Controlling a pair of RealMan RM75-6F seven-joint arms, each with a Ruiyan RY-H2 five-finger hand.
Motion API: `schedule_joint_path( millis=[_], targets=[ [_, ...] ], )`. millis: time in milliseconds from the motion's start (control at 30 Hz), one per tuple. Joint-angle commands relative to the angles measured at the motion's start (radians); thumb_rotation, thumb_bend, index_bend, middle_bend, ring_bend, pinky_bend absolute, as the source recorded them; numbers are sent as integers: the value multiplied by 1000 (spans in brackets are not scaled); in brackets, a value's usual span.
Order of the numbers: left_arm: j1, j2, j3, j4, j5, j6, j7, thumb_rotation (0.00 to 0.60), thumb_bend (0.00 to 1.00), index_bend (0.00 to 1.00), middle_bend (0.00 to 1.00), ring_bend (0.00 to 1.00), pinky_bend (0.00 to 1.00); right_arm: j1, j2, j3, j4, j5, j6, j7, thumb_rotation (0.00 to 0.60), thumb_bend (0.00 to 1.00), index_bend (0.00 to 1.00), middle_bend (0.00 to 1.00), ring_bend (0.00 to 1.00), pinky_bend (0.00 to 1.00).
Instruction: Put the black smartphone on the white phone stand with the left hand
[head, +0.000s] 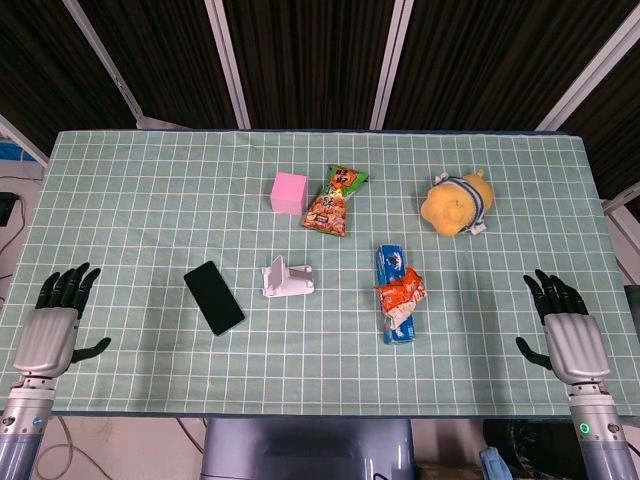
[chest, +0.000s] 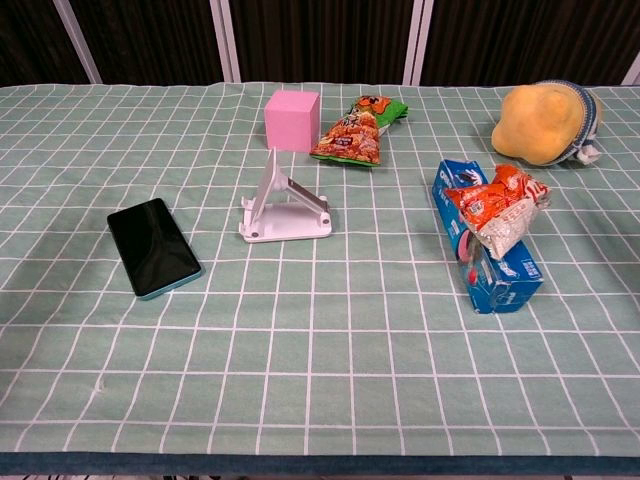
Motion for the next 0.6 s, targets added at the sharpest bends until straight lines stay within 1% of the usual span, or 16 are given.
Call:
schedule_joint_path(
  millis=[33,400,600],
  targets=[
    [2,-1,-3,0,2,-5,4,600,88,0,0,0,0,0,0,0,-1,1,-1,0,600,361,2,0,0,140],
    [-22,4,-32,7,-14,-74,51,600,88,0,0,0,0,1,1,1,-3,4,-3,-2,600,360,2,0,0,140],
    [-110,37,-54,37,2,-189,177,600,89,0,0,0,0,2,0,3,-5,8,-4,-11,600,361,2,0,0,140]
  ],
)
